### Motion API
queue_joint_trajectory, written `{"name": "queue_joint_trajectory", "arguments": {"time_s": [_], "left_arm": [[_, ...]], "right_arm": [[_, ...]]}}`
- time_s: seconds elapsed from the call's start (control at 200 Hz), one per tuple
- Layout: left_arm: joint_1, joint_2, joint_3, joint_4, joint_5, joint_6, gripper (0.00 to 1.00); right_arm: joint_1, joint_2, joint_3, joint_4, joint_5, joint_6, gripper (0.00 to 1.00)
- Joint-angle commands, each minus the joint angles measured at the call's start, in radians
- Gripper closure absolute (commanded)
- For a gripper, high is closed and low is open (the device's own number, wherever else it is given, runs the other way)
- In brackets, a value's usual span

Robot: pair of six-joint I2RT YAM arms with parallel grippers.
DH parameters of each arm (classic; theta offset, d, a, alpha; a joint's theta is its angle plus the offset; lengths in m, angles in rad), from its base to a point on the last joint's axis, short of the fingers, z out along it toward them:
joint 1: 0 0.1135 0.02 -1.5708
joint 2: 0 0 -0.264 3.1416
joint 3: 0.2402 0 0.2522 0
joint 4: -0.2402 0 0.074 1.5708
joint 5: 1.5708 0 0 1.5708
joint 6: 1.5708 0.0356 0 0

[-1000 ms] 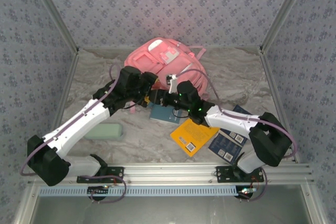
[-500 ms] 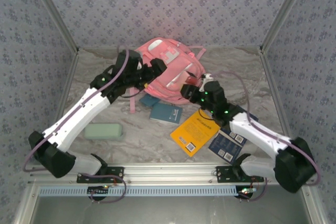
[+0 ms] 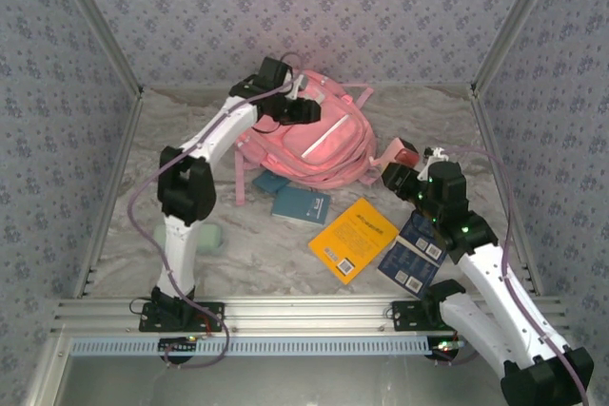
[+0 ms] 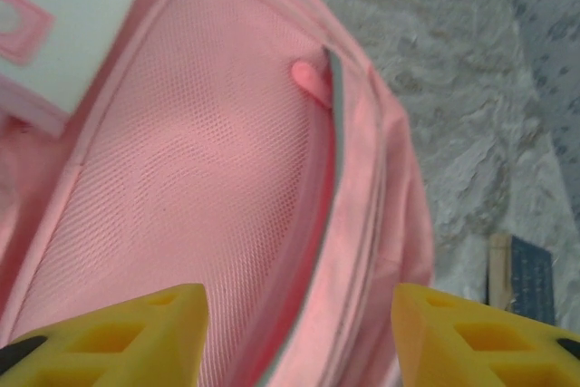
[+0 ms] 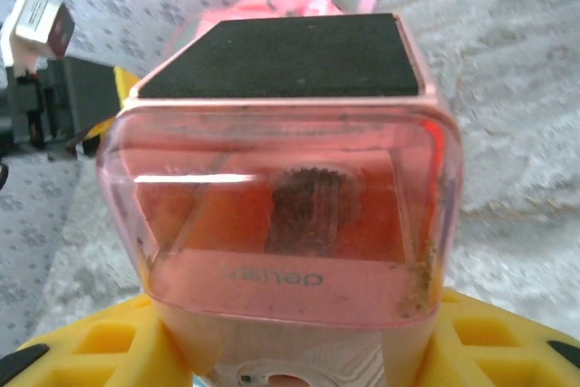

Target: Pack the student bag

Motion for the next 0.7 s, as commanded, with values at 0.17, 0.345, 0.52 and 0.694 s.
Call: {"name": "queue_joint_trajectory", "arguments": {"time_s": [0.17, 0.345, 0.52, 0.694], "left_arm": [[-0.041, 0.141, 0.193, -0.096, 0.109, 0.092, 0.44], [-0.072, 0.152, 0.147, -0.073, 0.124, 0.096, 0.48], [-0.087, 0.137, 0.099, -0.047, 0.134, 0.097, 0.52], [-0.090, 0.140, 0.074, -0.039, 0.143, 0.092, 0.55]], "right_arm": [[-0.050, -0.027, -0.001, -0.121, -0.085, -0.080, 0.70], [-0.077, -0.022, -0.013, -0.109, -0.112, -0.077, 0.69], [-0.087, -0.019, -0.017, -0.107, -0.128, -0.074, 0.69], [-0.089, -0.019, -0.029, -0.101, -0.140, -0.062, 0.69]]}}
